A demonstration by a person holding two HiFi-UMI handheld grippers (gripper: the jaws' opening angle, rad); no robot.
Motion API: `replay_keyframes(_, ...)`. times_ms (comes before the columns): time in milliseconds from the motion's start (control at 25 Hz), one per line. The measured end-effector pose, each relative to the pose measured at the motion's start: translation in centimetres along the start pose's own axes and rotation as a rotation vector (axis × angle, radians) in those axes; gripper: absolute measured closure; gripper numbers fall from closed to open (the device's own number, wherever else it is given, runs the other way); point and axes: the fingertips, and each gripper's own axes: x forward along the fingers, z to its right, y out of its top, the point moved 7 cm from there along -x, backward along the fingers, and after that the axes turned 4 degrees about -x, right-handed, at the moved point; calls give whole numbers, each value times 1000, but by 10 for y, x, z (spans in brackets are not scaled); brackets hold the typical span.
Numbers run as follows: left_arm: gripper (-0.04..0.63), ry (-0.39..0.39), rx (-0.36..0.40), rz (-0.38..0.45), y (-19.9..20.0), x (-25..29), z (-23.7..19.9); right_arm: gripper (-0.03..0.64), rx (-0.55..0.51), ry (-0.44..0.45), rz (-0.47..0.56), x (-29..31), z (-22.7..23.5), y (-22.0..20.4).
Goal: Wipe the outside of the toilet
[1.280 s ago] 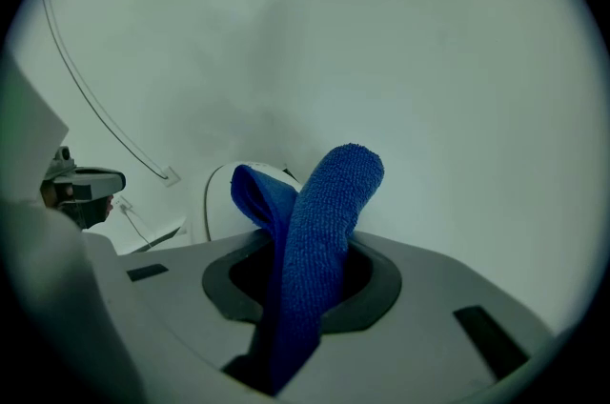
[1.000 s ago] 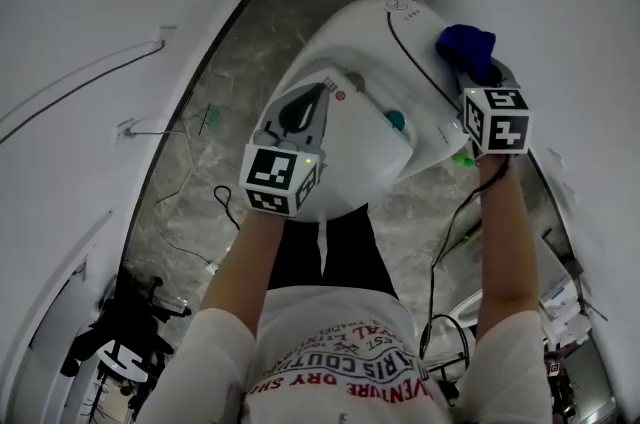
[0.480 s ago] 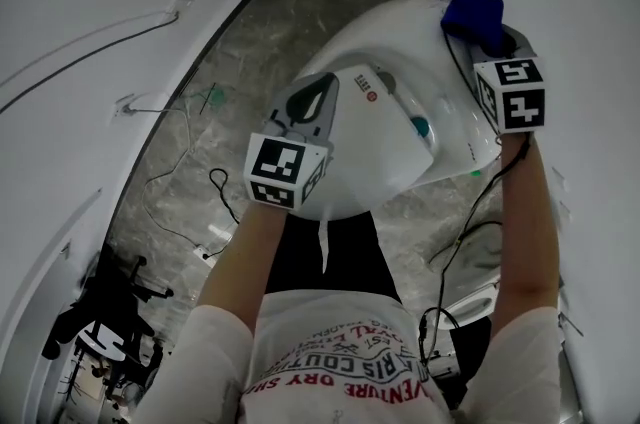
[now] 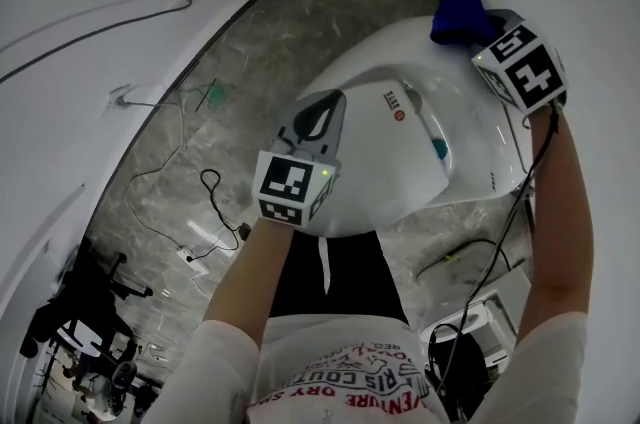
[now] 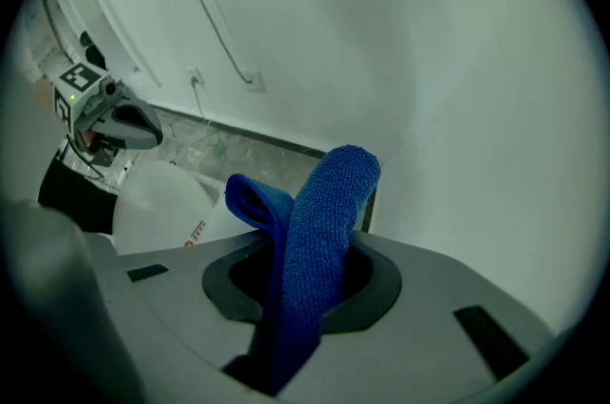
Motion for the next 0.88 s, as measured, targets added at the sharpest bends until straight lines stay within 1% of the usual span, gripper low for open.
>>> replay_keyframes(120, 589, 19, -26, 3, -13, -3, -18, 545, -97, 48, -83, 21, -5, 16)
replay_keyframes(360, 589, 60, -52, -7, -39, -13, -54, 545, -204, 134, -203, 66, -12, 40)
replay_keyframes(520, 589, 92, -74, -19, -62, -22, -79, 545, -283, 169, -295, 99, -20, 55)
replay_keyframes(720, 589, 138, -115, -45, -97, -34, -102, 545, -406, 270, -401, 142, -51, 78)
replay_keyframes(880, 589, 160, -137, -50, -118, -46, -113, 545, -461, 328, -463, 174, -73, 88)
